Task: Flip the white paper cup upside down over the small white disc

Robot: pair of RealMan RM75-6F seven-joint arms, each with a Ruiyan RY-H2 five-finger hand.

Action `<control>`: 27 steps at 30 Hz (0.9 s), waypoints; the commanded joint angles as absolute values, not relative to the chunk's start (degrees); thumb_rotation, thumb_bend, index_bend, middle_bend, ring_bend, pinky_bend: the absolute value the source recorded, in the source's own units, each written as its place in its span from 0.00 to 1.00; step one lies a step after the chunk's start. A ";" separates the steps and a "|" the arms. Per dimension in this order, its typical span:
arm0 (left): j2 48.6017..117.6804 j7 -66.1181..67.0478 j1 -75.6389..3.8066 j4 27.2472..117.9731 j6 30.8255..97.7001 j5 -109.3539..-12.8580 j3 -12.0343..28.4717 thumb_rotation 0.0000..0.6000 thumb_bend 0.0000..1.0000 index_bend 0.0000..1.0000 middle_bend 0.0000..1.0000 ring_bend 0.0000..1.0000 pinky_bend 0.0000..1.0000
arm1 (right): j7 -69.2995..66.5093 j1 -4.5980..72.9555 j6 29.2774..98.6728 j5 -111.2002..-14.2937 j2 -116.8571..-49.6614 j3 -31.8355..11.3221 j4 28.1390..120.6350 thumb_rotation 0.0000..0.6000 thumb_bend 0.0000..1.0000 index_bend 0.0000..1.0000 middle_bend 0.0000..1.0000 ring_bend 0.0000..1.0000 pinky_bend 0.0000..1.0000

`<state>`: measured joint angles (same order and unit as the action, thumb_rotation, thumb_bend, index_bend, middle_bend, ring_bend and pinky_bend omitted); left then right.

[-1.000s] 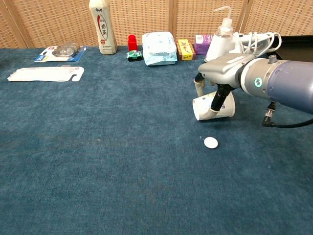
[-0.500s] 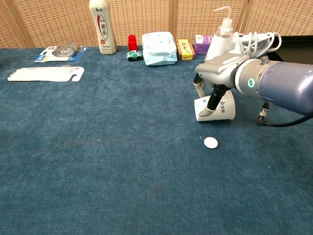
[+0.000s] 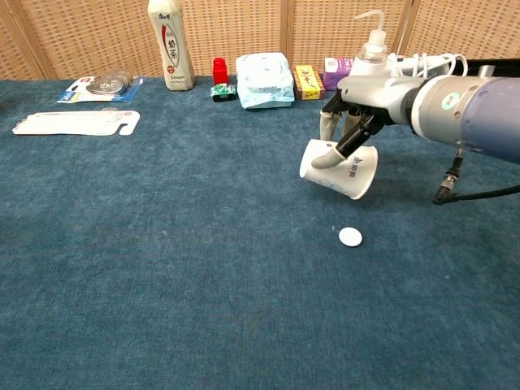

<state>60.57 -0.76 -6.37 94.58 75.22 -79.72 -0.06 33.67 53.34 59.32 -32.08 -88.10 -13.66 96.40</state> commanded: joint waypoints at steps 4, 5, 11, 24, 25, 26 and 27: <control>60.04 0.17 -6.51 95.63 75.41 -79.82 0.07 1.00 0.25 0.35 0.32 0.22 0.24 | 15.29 46.30 51.79 -38.53 -83.86 -17.03 100.35 0.70 0.29 0.51 0.31 0.35 0.26; 59.91 0.36 -6.52 95.86 75.47 -79.83 0.10 1.00 0.25 0.35 0.32 0.22 0.24 | 13.29 45.65 50.87 -39.49 -83.61 -17.11 100.45 0.70 0.29 0.51 0.31 0.35 0.26; 59.04 1.74 -6.52 97.42 75.81 -79.65 0.22 1.00 0.25 0.35 0.32 0.22 0.24 | 3.83 42.13 49.10 -47.80 -84.99 -16.25 98.36 0.71 0.27 0.51 0.31 0.34 0.25; 57.41 4.13 -6.16 100.56 76.73 -79.60 0.09 1.00 0.25 0.36 0.32 0.22 0.24 | -8.69 37.74 50.39 -64.10 -90.36 -11.85 88.39 0.70 0.25 0.51 0.31 0.32 0.24; 57.39 4.22 -6.17 100.68 76.73 -79.61 0.08 1.00 0.25 0.36 0.32 0.22 0.24 | -9.15 37.62 50.38 -64.63 -90.50 -11.63 87.97 0.70 0.24 0.51 0.31 0.32 0.24; 57.37 4.31 -6.18 100.81 76.72 -79.62 0.07 1.00 0.25 0.36 0.32 0.22 0.24 | -9.75 37.45 50.47 -65.06 -90.68 -11.54 87.59 0.70 0.24 0.51 0.31 0.32 0.24; 57.35 4.39 -6.19 100.91 76.71 -79.64 0.05 1.00 0.25 0.36 0.32 0.22 0.24 | -10.42 37.28 50.45 -65.51 -90.85 -11.39 87.09 0.70 0.24 0.51 0.31 0.32 0.24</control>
